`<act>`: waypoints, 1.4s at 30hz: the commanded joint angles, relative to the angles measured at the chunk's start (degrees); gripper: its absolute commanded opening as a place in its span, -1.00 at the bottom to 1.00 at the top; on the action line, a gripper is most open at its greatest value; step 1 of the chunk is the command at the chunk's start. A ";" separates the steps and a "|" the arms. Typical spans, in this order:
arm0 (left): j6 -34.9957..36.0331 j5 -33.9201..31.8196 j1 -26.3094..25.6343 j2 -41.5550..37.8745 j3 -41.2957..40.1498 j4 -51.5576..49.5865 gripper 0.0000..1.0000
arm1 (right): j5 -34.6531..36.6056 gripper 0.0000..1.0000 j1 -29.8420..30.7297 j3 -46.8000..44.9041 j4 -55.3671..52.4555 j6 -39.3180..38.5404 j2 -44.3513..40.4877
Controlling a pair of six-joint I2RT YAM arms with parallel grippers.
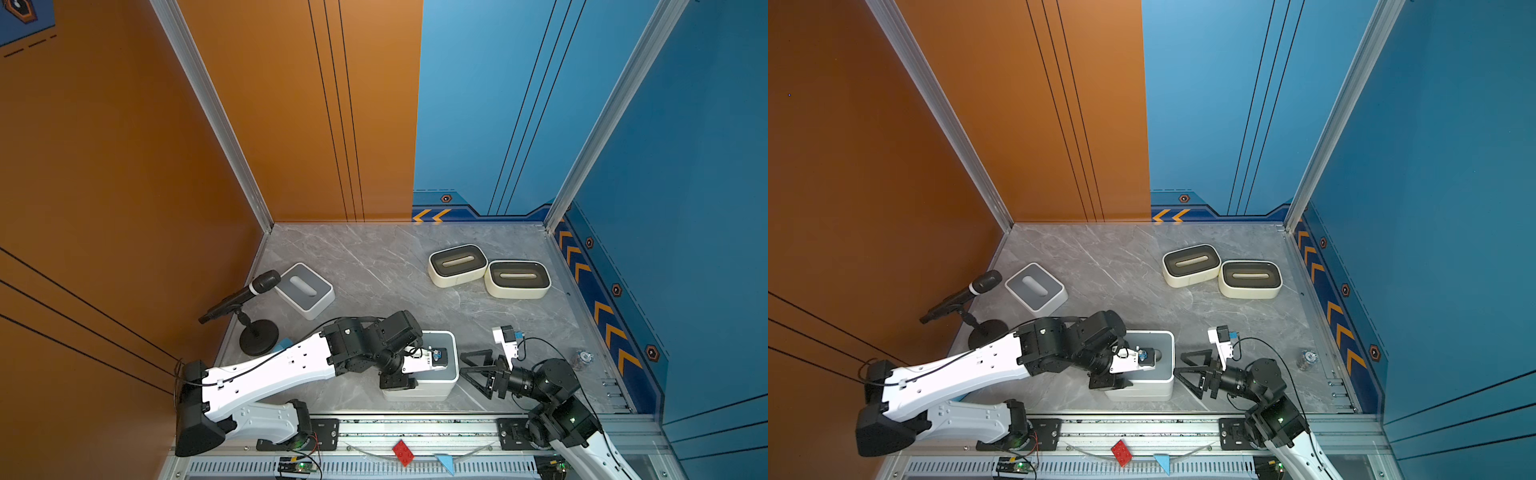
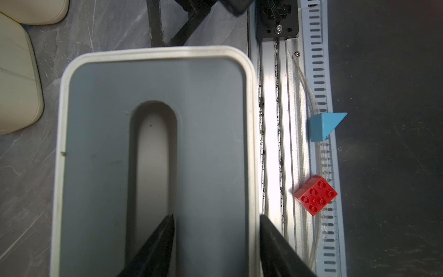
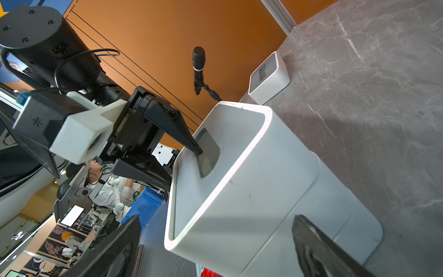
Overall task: Stack the tissue boxes
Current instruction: Place the tissue box at the tissue box.
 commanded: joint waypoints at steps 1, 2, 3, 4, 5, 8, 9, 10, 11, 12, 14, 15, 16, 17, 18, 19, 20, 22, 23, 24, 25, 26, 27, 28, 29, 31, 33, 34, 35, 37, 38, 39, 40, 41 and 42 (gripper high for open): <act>0.09 1.35 0.56 -0.56 -0.87 0.38 0.15 | 0.47 0.99 0.61 -0.30 0.51 -1.23 -0.77; 0.00 1.31 0.51 -0.58 -0.81 0.39 0.15 | 0.47 0.99 0.61 -0.38 0.54 -1.23 -0.77; 0.00 1.31 0.52 -0.47 -0.78 0.31 0.15 | 0.39 0.99 0.63 -0.37 0.51 -1.23 -0.81; -0.02 1.32 0.48 -0.41 -0.81 0.37 0.15 | 0.48 0.99 0.62 -0.39 0.51 -1.23 -0.77; -0.09 1.31 0.54 -0.37 -0.78 0.34 0.15 | 0.43 0.99 0.60 -0.26 0.51 -1.23 -0.77; -0.31 1.31 0.52 -0.36 -0.67 0.38 0.16 | 0.39 0.99 0.71 -0.30 0.51 -1.25 -0.77; -0.48 1.32 0.52 -0.41 -0.80 0.50 0.16 | 0.47 0.99 0.71 -0.31 0.51 -1.24 -0.78; -0.51 1.31 0.57 -0.41 -0.76 0.64 0.16 | 0.43 0.99 0.64 -0.31 0.51 -1.28 -0.77; -0.53 1.31 0.48 -0.37 -0.82 0.68 0.17 | 0.48 0.99 0.71 -0.31 0.51 -1.34 -0.77; -0.53 1.41 0.53 -0.32 -0.89 0.67 0.17 | 0.47 0.99 0.63 -0.30 0.51 -1.32 -0.83; -0.53 1.42 0.50 -0.21 -0.85 0.78 0.18 | 0.45 0.99 0.77 -0.20 0.56 -1.32 -0.77; -0.61 1.52 0.47 -0.14 -0.87 0.80 0.19 | 0.46 0.99 0.81 -0.26 0.52 -1.32 -0.77; -0.55 1.63 0.56 -0.15 -0.85 0.75 0.19 | 0.48 0.99 0.80 -0.30 0.53 -1.32 -0.77; -0.53 1.64 0.54 -0.10 -0.81 0.79 0.20 | 0.47 0.99 0.79 -0.30 0.51 -1.32 -0.77; -0.53 1.71 0.52 -0.10 -0.75 0.86 0.20 | 0.56 0.99 0.80 -0.30 0.51 -1.32 -0.77; -0.48 1.66 0.48 -0.12 -0.73 0.92 0.21 | 0.52 0.99 0.85 -0.26 0.51 -1.32 -0.84; -0.44 1.68 0.47 -0.15 -0.70 0.92 0.21 | 0.56 0.99 0.89 -0.31 0.51 -1.32 -0.77; -0.49 1.92 0.52 -0.12 -0.41 1.00 0.22 | 0.54 0.99 0.89 -0.35 0.51 -1.41 -0.78; -0.57 2.12 0.52 -0.03 -0.35 0.92 0.22 | 0.51 0.99 0.89 -0.31 0.49 -1.41 -0.77; -0.68 2.19 0.51 -0.07 -0.25 0.95 0.23 | 0.64 0.99 0.96 -0.33 0.42 -1.41 -0.77; -0.79 2.23 0.47 -0.05 -0.13 0.94 0.23 | 0.59 0.99 0.91 -0.31 0.42 -1.41 -0.77; -0.87 2.19 0.52 -0.05 -0.04 0.93 0.24 | 0.60 0.99 0.93 -0.29 0.42 -1.44 -0.77; -0.95 2.20 0.52 -0.10 -0.05 0.93 0.25 | 0.62 0.99 0.96 -0.28 0.43 -1.49 -0.77; -0.97 2.23 0.51 -0.10 -0.08 0.99 0.26 | 0.59 0.99 0.98 -0.28 0.46 -1.50 -0.77; -1.05 2.31 0.54 -0.18 -0.07 0.96 0.27 | 0.65 0.99 0.94 -0.39 0.42 -1.50 -0.80; -1.19 2.34 0.52 -0.43 0.12 0.96 0.28 | 0.63 0.99 1.07 -0.28 0.42 -1.50 -0.77; -1.23 2.48 0.51 -0.84 0.23 1.00 0.31 | 0.65 0.99 1.01 -0.20 0.33 -1.49 -0.77; -1.32 2.49 0.52 -1.11 0.32 0.96 0.31 | 0.65 0.99 1.07 -0.22 0.33 -1.57 -0.77; -1.32 2.61 0.52 -1.31 0.49 0.98 0.33 | 0.62 0.99 1.01 -0.22 0.25 -1.58 -0.77; -1.32 2.49 0.52 -1.71 0.65 0.95 0.35 | 0.67 0.99 1.06 -0.23 0.16 -1.67 -0.77; -1.40 2.45 0.51 -1.81 0.67 0.97 0.36 | 0.73 0.99 0.99 -0.22 0.16 -1.67 -0.77; -1.39 2.53 0.51 -1.87 0.63 0.93 0.37 | 0.72 0.99 1.07 -0.22 0.09 -1.75 -0.80; -1.41 2.62 0.48 -1.99 0.55 0.99 0.37 | 0.71 0.99 1.02 -0.18 0.07 -1.76 -0.77; -1.40 2.69 0.52 -1.94 0.60 1.00 0.38 | 0.74 0.99 1.02 -0.14 0.11 -1.76 -0.77; -1.45 2.73 0.51 -1.94 0.56 0.86 0.38 | 0.75 0.99 1.00 -0.13 0.01 -1.75 -0.77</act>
